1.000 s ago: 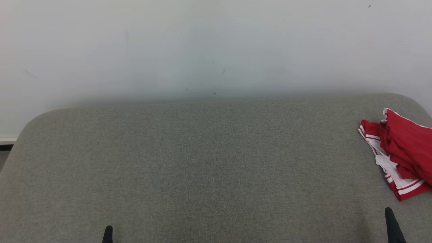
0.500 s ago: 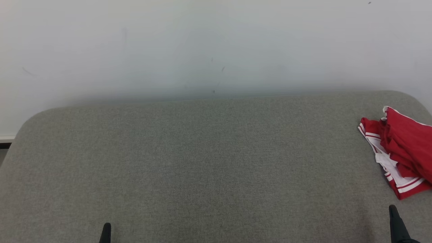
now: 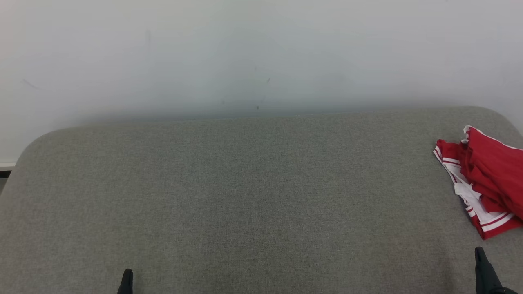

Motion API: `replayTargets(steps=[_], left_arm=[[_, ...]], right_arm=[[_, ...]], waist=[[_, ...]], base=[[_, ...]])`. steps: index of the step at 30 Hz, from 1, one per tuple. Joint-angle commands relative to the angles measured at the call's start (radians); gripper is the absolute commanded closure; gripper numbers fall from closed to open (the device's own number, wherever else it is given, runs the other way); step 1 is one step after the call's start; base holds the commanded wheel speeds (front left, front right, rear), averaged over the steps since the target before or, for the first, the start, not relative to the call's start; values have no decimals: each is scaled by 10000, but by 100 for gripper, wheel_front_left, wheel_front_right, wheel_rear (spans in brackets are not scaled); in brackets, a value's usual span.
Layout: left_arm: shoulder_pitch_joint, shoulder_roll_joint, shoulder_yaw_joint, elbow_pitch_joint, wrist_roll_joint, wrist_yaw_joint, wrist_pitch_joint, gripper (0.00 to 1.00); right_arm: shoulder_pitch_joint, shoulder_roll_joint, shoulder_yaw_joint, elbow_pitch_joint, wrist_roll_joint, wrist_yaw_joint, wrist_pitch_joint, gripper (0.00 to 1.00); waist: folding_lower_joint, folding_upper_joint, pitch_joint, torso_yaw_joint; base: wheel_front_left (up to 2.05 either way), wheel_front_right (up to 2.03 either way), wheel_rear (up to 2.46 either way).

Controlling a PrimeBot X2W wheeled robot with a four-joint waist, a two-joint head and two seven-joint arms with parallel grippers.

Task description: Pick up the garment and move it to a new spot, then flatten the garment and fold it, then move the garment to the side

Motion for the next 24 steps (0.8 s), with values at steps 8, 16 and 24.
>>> replayTargets(steps=[8,16,24], left_arm=[[-173,94,81,48,-808,-58,162,100],[-220,98,105,88,-1387,-80,273,100],[-246,98,124,110,-1742,-94,335,100]], right_arm=[[-133,-127,-100,-67,906,4,111,100],[-152,-153,-150,-72,1534,2,175,100],[-150,-178,-166,-75,1903,4,198,100]], waist=[[0,-1,69,-23],[0,-1,129,-42],[0,-1,171,-56]], base=[[0,0,0],[0,0,0],[0,0,0]])
